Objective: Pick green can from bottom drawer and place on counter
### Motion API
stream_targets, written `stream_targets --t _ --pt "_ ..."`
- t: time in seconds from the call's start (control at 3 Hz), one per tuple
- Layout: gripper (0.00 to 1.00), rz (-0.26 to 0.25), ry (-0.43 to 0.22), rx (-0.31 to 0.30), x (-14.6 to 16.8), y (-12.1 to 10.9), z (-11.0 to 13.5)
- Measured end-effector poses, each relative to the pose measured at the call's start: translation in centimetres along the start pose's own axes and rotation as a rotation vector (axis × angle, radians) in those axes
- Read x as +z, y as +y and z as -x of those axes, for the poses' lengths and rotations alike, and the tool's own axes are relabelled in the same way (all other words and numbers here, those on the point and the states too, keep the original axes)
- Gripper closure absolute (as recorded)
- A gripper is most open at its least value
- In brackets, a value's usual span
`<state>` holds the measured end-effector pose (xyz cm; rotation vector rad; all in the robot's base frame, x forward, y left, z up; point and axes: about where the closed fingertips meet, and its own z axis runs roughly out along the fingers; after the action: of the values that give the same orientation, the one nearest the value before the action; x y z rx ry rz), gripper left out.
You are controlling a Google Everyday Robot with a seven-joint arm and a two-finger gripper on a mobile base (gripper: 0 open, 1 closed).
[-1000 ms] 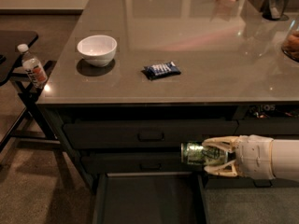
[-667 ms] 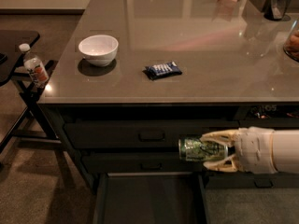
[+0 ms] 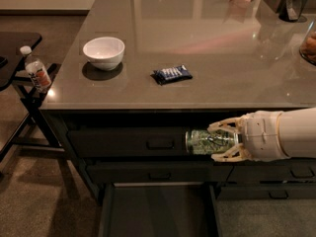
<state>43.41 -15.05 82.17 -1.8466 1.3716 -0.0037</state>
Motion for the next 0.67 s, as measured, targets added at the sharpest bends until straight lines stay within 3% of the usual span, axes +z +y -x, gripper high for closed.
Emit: stream_targets --t 0.67 --pt "1.00 -0.008 0.011 -0.014 -0.1 -0.9 0.0"
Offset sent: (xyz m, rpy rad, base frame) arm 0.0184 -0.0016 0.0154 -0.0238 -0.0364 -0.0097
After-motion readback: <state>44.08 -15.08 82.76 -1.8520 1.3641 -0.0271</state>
